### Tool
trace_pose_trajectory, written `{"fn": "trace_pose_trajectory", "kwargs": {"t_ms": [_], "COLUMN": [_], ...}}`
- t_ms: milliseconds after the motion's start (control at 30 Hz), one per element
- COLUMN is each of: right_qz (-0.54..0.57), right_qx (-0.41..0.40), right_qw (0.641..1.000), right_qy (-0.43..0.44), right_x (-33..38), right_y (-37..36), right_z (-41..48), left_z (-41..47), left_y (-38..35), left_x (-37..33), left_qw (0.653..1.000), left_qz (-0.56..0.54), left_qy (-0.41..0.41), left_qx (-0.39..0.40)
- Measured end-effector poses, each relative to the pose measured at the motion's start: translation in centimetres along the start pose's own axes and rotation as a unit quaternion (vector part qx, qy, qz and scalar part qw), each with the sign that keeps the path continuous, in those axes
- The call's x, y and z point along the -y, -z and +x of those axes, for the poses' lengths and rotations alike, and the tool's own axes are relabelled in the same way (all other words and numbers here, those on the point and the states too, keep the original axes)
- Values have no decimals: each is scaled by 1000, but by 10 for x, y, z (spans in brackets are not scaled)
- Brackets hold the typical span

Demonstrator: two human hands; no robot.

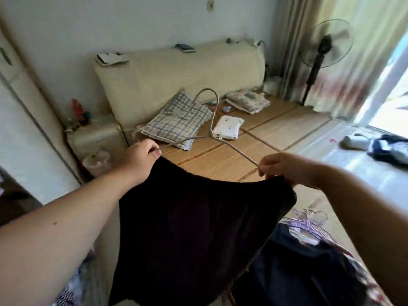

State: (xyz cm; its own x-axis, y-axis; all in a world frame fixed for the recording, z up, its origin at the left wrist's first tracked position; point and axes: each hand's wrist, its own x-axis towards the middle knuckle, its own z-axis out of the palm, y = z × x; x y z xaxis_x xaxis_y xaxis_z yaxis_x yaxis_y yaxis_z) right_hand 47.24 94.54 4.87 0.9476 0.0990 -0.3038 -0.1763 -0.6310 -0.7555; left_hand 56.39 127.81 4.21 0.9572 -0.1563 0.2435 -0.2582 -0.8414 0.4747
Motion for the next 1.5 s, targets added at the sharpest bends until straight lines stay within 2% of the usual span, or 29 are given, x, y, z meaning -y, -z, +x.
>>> {"fn": "trace_pose_trajectory", "kwargs": {"t_ms": [233, 333, 467, 767, 900, 1000, 1200, 1333, 1500], "right_qz": [2, 31, -1, -19, -46, -17, -69, -108, -158], "right_qx": [-76, -91, -119, -110, -118, -119, -59, -38, -29], "right_qw": [986, 977, 966, 922, 910, 908, 934, 972, 987], "right_qy": [-150, -192, -231, -371, -395, -400, -347, -203, 22], "right_x": [-133, -192, -272, -427, -461, -474, -447, -371, -226], "right_y": [82, 108, 117, 56, 36, 28, 24, 32, 32], "right_z": [-57, -69, -66, -28, -8, 5, 30, 77, 142], "left_z": [28, 36, 42, 30, 24, 19, 13, 26, 48], "left_y": [-145, -206, -280, -433, -473, -485, -451, -389, -284], "left_x": [-119, -164, -202, -216, -209, -201, -188, -185, -171], "left_qw": [982, 968, 948, 896, 890, 879, 893, 929, 971], "left_qz": [-10, -2, -13, 46, 80, 127, 142, 112, 79], "left_qy": [-57, -73, -78, -40, -3, 20, 15, -16, 16], "left_qx": [180, 240, 308, 439, 448, 459, 427, 354, 226]}}
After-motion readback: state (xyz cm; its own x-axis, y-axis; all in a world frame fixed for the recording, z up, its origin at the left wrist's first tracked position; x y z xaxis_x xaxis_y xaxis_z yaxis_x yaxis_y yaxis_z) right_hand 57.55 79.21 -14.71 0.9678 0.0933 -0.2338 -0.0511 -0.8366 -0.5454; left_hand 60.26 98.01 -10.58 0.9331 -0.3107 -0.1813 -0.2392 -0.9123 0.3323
